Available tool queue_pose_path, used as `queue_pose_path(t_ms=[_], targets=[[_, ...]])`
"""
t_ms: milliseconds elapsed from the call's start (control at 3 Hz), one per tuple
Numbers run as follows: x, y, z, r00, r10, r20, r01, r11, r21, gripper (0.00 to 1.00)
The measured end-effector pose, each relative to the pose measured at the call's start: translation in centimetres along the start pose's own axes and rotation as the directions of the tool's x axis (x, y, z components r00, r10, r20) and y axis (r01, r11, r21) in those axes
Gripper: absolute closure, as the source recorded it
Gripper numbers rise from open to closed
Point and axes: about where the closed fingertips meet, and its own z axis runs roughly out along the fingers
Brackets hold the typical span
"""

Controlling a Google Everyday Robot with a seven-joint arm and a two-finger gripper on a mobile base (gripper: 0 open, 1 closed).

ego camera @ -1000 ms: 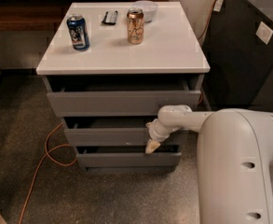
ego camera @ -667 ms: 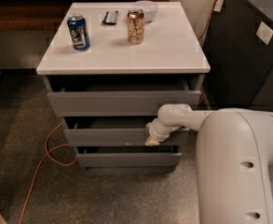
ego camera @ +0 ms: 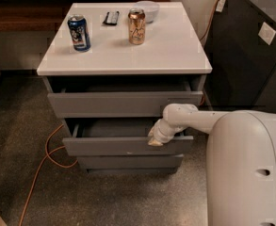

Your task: Open middle drawer

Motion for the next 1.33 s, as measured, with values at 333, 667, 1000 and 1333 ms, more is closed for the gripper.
queue_pose_path(t_ms=[333, 667, 1000, 1333], targets=[[-0.1, 0.0, -0.3, 1.0, 0.0, 0.0, 0.0, 1.0, 0.0, 1.0], [-1.0, 2.6, -1.0, 0.999, 0.007, 0.036, -0.005, 0.9983, -0.058, 1.0], [-2.0, 5.4, -2.0, 0.997, 0.03, 0.072, -0.022, 0.9935, -0.111, 1.0], [-2.0, 5.4, -2.0, 0.997, 0.03, 0.072, -0.022, 0.9935, -0.111, 1.0]])
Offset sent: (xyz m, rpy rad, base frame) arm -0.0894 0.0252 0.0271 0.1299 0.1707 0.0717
